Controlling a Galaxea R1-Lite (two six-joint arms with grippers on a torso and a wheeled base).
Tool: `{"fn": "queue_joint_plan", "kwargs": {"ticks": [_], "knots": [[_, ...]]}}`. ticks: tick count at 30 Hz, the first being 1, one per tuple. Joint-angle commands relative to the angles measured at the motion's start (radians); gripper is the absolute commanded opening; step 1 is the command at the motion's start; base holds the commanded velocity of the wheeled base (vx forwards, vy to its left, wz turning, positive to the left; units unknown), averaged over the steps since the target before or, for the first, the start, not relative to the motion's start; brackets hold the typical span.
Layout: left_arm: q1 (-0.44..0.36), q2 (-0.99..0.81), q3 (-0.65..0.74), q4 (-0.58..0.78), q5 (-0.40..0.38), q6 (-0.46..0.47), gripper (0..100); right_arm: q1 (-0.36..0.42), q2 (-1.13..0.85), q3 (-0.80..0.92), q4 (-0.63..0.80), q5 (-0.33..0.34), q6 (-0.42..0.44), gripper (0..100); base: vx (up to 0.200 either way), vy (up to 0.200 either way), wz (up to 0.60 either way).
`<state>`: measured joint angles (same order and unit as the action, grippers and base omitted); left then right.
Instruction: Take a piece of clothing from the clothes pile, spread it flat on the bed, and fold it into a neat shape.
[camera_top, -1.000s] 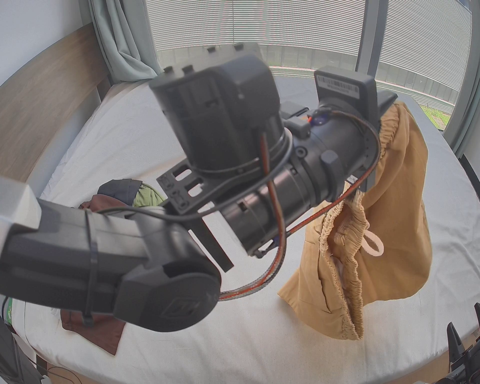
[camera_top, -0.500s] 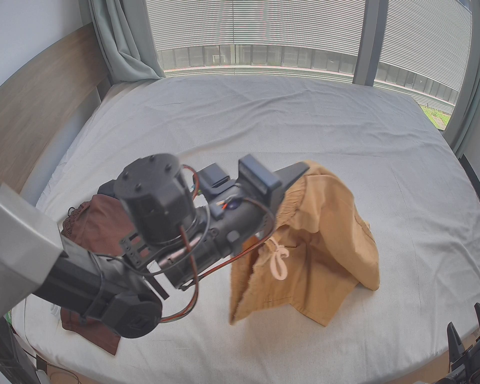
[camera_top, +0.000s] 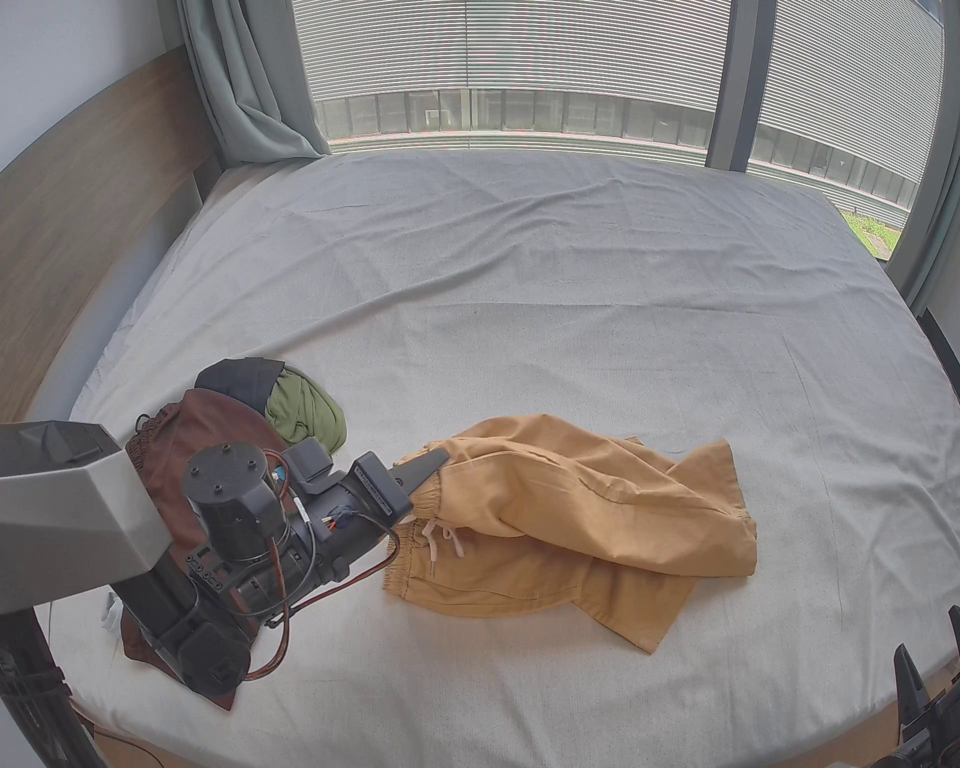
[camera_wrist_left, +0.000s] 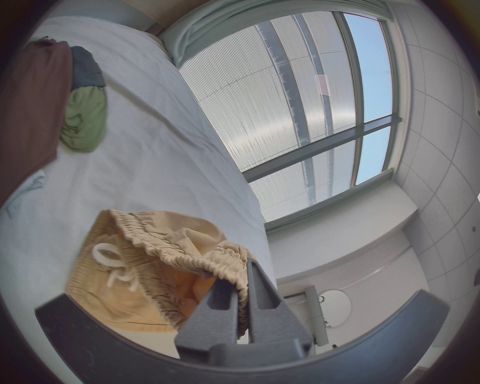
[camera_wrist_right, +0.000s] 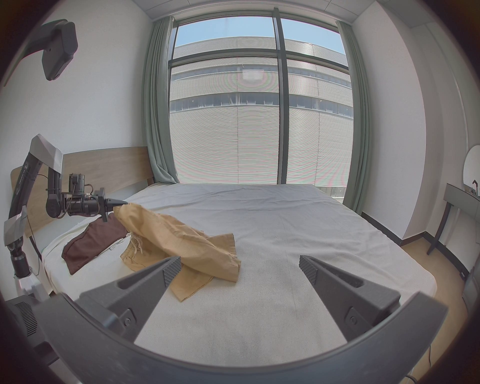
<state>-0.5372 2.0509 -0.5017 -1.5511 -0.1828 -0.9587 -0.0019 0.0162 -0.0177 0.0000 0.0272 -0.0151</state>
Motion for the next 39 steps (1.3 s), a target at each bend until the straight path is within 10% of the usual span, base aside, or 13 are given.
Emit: {"fn": "queue_joint_plan", "kwargs": {"ticks": [1,21,39], "knots": [[0.039,0.04,0.029,-0.003,0.017,0.008,0,0.0,-0.016,0.015,0.0,0.0,0.0,100,0.0,0.0,0.0],[0.203,0.124,0.003,-0.004,0.106,0.291,0,0.0,-0.016,0.015,0.0,0.0,-0.002,100,0.0,0.0,0.0],[0.203,0.127,0.012,-0.004,0.106,0.295,0,0.002,-0.016,0.015,0.0,0.003,-0.006,100,0.0,0.0,0.0]]}}
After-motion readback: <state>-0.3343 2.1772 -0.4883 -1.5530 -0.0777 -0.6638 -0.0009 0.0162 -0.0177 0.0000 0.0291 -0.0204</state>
